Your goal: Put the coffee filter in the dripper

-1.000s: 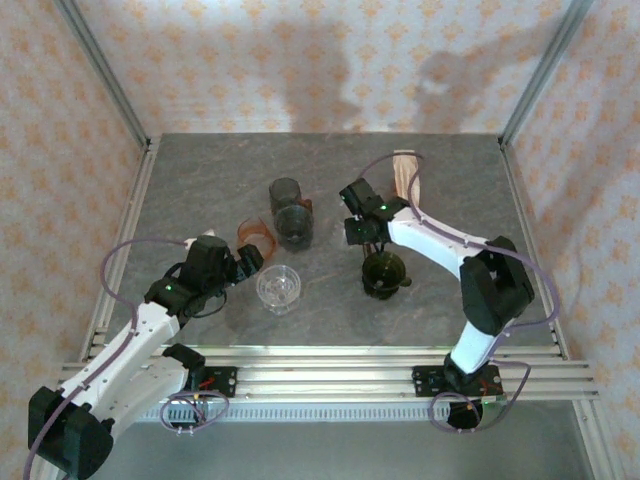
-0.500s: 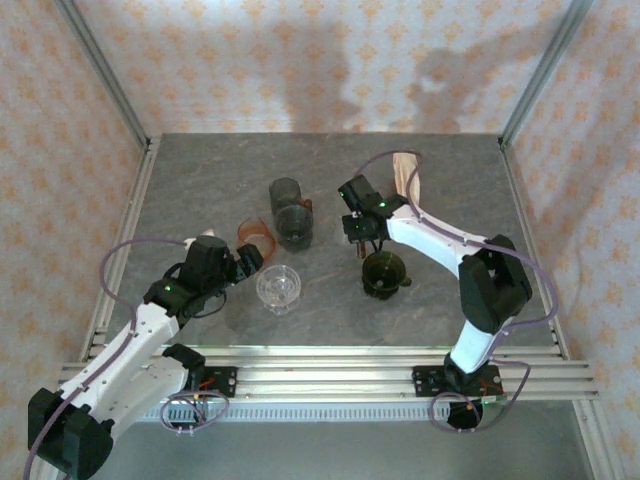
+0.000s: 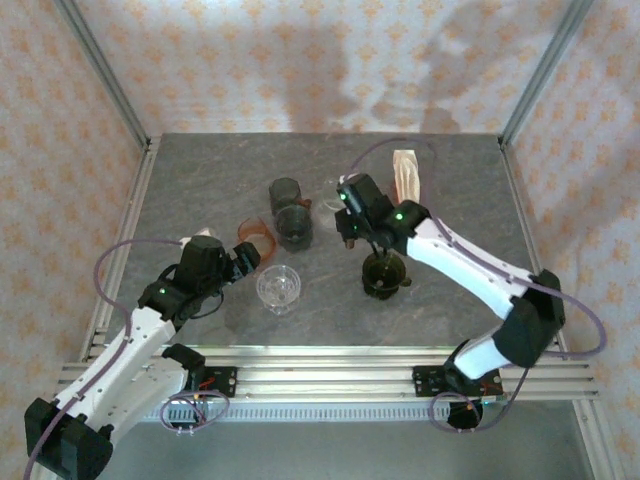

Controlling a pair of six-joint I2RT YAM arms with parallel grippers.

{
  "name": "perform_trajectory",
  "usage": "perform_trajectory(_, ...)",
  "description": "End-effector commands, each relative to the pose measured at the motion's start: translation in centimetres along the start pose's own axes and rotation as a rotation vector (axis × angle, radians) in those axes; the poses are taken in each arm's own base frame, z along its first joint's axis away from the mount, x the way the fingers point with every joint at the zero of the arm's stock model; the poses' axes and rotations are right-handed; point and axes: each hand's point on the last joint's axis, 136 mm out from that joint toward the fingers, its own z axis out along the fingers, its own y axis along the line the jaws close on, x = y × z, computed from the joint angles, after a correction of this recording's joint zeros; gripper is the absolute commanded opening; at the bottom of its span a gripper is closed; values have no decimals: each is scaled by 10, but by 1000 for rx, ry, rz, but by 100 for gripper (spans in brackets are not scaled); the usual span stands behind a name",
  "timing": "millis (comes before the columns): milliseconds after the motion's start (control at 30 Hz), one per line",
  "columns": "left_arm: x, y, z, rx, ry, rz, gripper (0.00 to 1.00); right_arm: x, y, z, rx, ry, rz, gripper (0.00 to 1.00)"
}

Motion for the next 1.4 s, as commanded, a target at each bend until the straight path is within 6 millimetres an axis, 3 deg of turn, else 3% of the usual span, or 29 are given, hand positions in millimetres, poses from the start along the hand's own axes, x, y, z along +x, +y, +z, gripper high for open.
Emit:
perform_trajectory(0, -7, 1, -9, -16, -18, 13, 100, 15, -1, -31, 35, -36, -17, 15)
perform_trajectory(200, -6, 5, -11, -31, -21, 18, 100, 61, 9, -51, 31, -15, -39, 15)
perform_trajectory(433, -6, 7, -10, -33, -22, 14, 100, 104, 37, -36, 2, 44, -91, 17)
perform_trajectory(667, 2, 9, -6, -30, 3, 9, 99, 127, 42, -6, 6, 69, -63, 17)
perform_trajectory(800, 11, 12, -2, -31, 45, 20, 89, 136, 50, 8, 14, 91, -73, 17)
perform_trajectory(967, 23, 15, 1, -36, 103, 36, 77, 141, 56, 19, 25, 102, -93, 18)
perform_trajectory(1367, 51, 17, 4, -25, 210, 65, 74, 155, 62, 25, 57, 149, -99, 26)
